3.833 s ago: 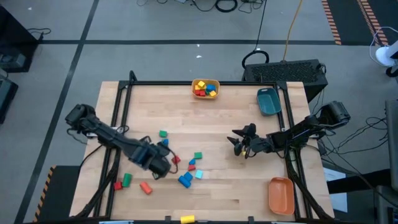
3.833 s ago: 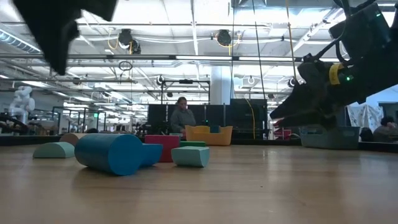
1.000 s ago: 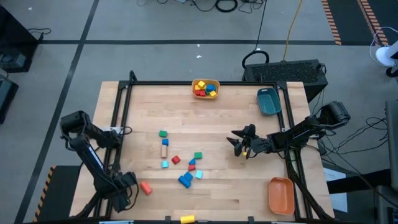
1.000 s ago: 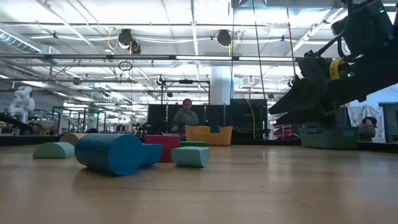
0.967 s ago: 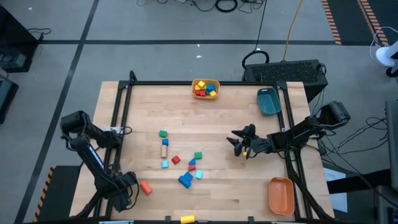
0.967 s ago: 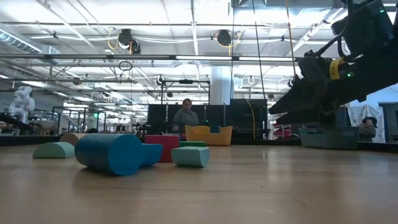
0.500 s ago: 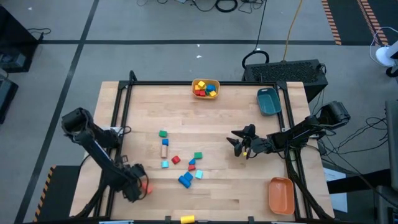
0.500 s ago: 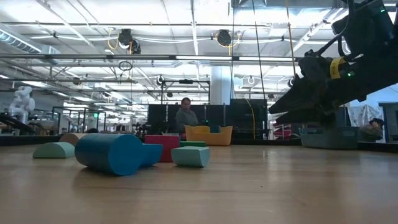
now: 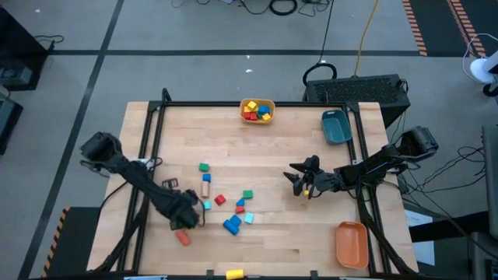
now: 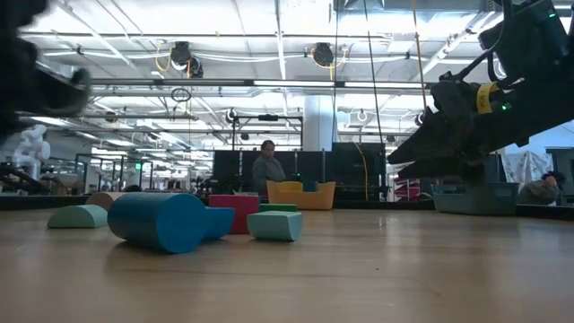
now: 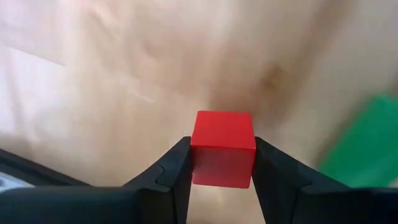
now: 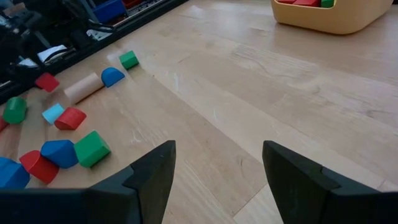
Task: Sort blocks by size
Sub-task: Put the red square block into the yellow bin
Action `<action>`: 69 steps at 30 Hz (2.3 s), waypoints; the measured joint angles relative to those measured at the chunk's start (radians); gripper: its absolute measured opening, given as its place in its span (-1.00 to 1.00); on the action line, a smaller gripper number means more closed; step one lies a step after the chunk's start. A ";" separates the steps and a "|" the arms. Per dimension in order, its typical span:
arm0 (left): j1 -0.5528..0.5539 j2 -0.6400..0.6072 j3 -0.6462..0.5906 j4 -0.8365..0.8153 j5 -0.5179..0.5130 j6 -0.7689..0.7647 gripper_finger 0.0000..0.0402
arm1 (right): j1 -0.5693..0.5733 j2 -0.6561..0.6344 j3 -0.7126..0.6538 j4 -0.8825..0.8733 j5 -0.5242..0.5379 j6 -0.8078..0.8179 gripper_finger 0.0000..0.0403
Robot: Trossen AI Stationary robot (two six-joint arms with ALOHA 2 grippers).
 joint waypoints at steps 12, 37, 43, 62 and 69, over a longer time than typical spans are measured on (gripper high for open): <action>0.242 -0.001 0.090 -0.048 -0.245 0.250 -0.32 | 0.006 0.000 0.000 -0.002 -0.001 0.002 0.13; 0.928 0.022 0.173 1.012 -0.323 0.952 -0.32 | 0.020 0.000 0.000 0.017 0.006 0.012 0.13; 1.059 0.101 0.173 1.218 -0.195 0.933 -0.32 | 0.020 0.000 0.000 0.015 0.006 0.013 0.13; 1.176 0.340 0.173 1.476 -0.071 0.904 -0.32 | -0.144 0.000 0.000 0.015 -0.024 -0.019 0.13; 1.176 0.368 0.173 1.484 -0.069 0.904 -0.29 | -0.173 0.000 0.000 0.015 -0.057 -0.021 0.13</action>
